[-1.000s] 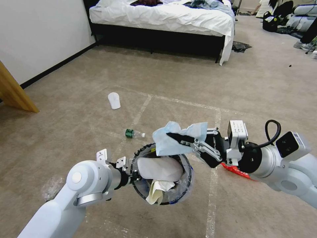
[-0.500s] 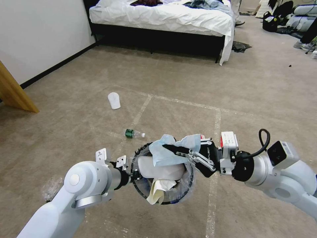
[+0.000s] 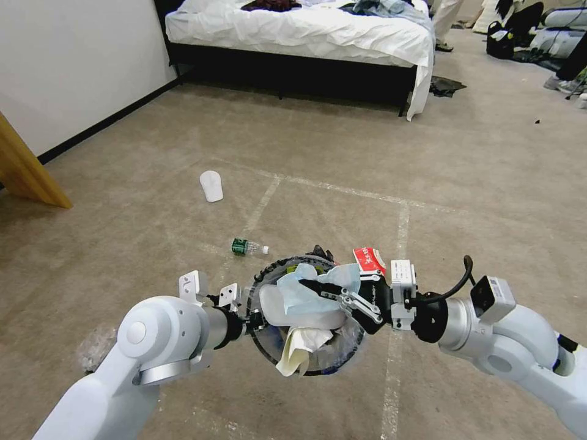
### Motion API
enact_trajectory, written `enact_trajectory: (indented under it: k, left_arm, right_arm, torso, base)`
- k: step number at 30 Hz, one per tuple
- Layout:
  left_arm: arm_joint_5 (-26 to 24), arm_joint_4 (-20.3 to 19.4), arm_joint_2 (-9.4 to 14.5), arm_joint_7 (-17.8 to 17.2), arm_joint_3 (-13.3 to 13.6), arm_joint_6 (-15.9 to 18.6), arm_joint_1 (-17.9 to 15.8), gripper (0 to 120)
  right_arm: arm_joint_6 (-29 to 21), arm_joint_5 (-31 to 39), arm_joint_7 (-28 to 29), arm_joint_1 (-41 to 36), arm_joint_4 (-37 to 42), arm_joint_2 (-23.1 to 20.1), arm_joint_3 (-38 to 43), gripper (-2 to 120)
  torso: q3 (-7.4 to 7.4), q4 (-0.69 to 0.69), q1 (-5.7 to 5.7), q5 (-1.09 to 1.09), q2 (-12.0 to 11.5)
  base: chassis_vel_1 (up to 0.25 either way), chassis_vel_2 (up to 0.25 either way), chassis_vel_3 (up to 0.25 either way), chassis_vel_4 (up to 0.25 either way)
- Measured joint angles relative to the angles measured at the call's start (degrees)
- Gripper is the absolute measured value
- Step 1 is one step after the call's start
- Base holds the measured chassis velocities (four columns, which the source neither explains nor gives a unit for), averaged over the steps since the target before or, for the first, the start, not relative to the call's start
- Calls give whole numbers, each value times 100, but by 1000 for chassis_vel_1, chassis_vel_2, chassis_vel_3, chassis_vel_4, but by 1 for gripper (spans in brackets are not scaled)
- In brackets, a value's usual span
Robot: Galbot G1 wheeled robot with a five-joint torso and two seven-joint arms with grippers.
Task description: Pick up the trash bin and place the garbage on the floor into it.
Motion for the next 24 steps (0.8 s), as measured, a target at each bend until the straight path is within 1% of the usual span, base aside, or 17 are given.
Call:
enact_trajectory:
  k: [4,6,7,8,9,11,13,14,15,17,18,19,20,22,23,24]
  left_arm:
    - [30,7,-17,4,4,0,19,0]
    - [46,6,-17,7,1,0,46,0]
    - [46,6,-17,7,1,0,46,0]
    - [64,5,-15,20,-6,0,64,0]
    - [64,5,-15,20,-6,0,64,0]
    - [89,5,-12,35,-11,0,76,0]
    - [91,6,-13,35,-11,0,76,0]
    - [97,9,-20,39,-11,0,76,0]
    - [97,9,-20,39,-11,0,76,0]
    - [110,14,-32,56,-10,0,68,0]
    - [125,24,-37,66,-10,0,69,0]
    - [125,24,-37,66,-10,0,69,0]
    - [145,36,-40,79,-10,0,80,0]
    - [172,45,-45,92,-10,0,99,0]
    - [172,45,-45,92,-10,0,99,0]
    - [182,46,-47,97,-10,0,108,0]
  right_arm:
    - [-2,-96,-24,-150,-76,47,-7,0]
    - [0,-153,-34,-189,-150,87,-7,5]
    - [0,-153,-34,-189,-150,87,-7,5]
    - [3,-178,-34,-204,-192,106,-7,11]
    - [3,-178,-34,-204,-192,106,-7,11]
    - [4,-212,-28,-215,-254,127,-27,22]
    - [5,-217,-25,-215,-261,130,-34,22]
    - [8,-248,-2,-214,-294,140,-68,32]
    - [8,-248,-2,-214,-294,140,-68,32]
    - [22,-270,85,-189,-336,159,-117,44]
    - [23,-282,92,-183,-352,160,-121,48]
    - [23,-282,92,-183,-352,160,-121,48]
    - [27,-306,99,-175,-369,166,-126,54]
    - [27,-321,115,-173,-379,177,-129,62]
    - [27,-321,115,-173,-379,177,-129,62]
    - [26,-323,123,-173,-381,179,-129,67]
  torso:
    - [0,0,0,0,0]
    - [0,0,0,0,0]
    - [0,0,0,0,0]
    - [0,0,0,0,0]
    - [0,0,0,0,0]
    - [0,0,0,0,0]
    - [0,0,0,0,0]
    - [0,0,0,0,0]
    - [0,0,0,0,0]
    - [0,0,0,0,0]
    - [0,0,0,0,0]
    - [0,0,0,0,0]
    - [0,0,0,-1,0]
    - [0,0,0,0,0]
    - [0,0,0,0,0]
    - [0,0,0,0,0]
  base:
    - [0,0,0,0]
    - [0,0,0,0]
    - [0,0,0,0]
    - [0,0,0,0]
    - [0,0,0,0]
    - [0,0,0,0]
    - [0,0,0,0]
    - [0,0,0,0]
    - [0,0,0,0]
    - [0,0,0,0]
    - [0,0,0,0]
    - [0,0,0,0]
    - [0,0,0,0]
    - [0,0,0,0]
    - [0,0,0,0]
    - [0,0,0,0]
